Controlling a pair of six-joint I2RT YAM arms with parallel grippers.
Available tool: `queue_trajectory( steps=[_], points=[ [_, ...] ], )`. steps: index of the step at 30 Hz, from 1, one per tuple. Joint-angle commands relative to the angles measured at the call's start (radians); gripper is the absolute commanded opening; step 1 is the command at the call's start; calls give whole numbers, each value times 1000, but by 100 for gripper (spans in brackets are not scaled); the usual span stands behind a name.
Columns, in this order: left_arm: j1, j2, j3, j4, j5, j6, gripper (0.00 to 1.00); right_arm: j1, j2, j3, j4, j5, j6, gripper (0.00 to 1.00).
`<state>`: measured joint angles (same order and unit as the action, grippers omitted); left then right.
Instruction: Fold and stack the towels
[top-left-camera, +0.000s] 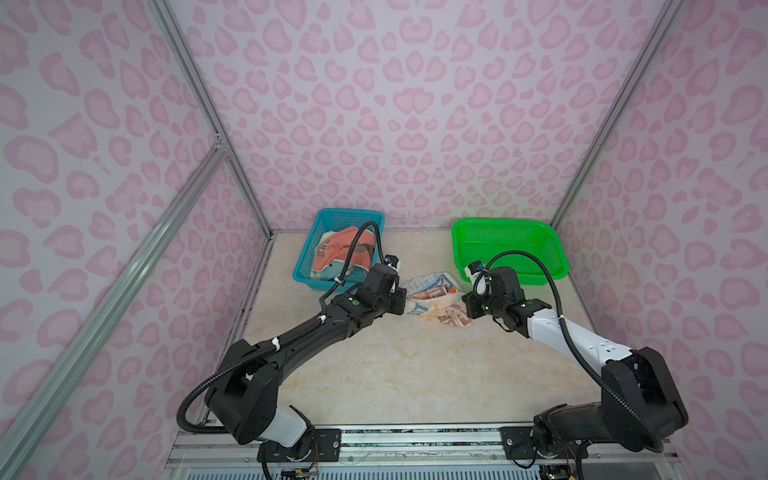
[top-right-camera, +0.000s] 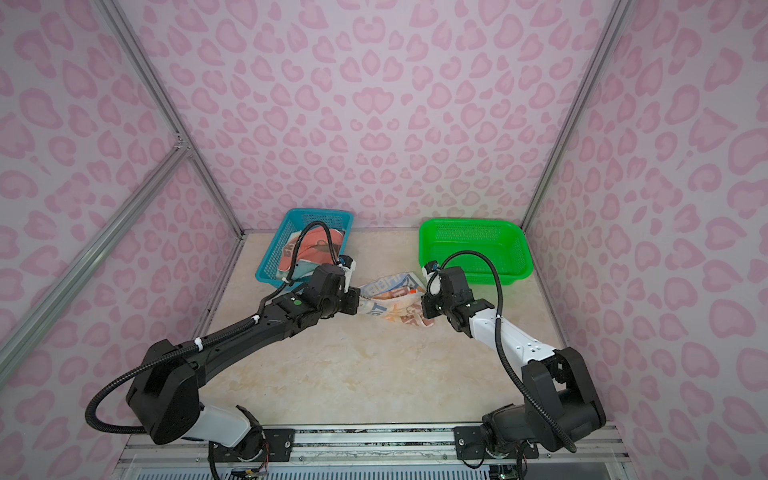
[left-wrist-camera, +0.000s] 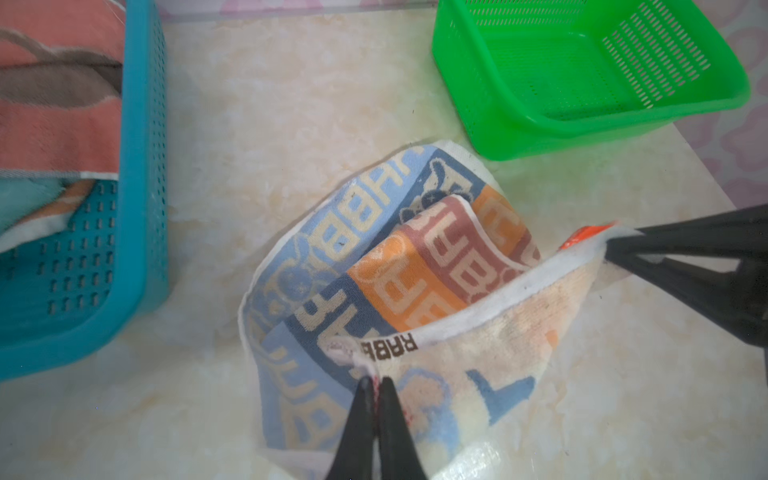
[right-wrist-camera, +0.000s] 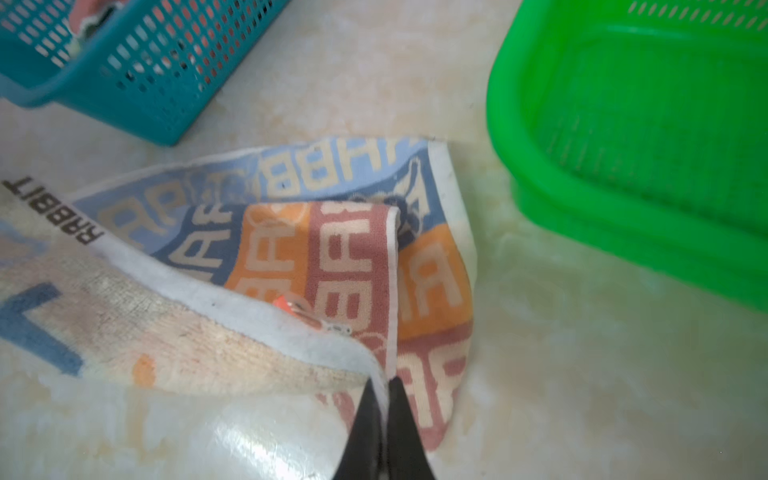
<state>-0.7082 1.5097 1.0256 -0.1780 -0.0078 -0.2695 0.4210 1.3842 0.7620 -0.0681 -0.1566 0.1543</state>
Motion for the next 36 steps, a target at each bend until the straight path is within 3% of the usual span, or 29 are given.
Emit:
queue_trajectory(
  steps=[1, 10, 16, 20, 28, 36],
  points=[
    [-18, 30, -38, 37, -18, -81, 3, 19, -17, -81, 80, 25, 55, 0],
    [-112, 88, -106, -50, -6, -122, 3, 76, 59, -105, 45, 81, 82, 0],
    [-151, 53, -121, -159, -26, -92, 32, 94, 79, -109, 43, 103, 93, 3],
    [-152, 22, -128, -220, -14, -56, 41, 115, 70, -130, 42, 151, 90, 4],
    [-152, 30, -25, -297, -113, -40, 46, 174, 54, -178, 62, 210, 99, 4],
    [-149, 199, 172, -419, -125, 26, 41, 235, 8, -242, 99, 277, 116, 9]
  ],
)
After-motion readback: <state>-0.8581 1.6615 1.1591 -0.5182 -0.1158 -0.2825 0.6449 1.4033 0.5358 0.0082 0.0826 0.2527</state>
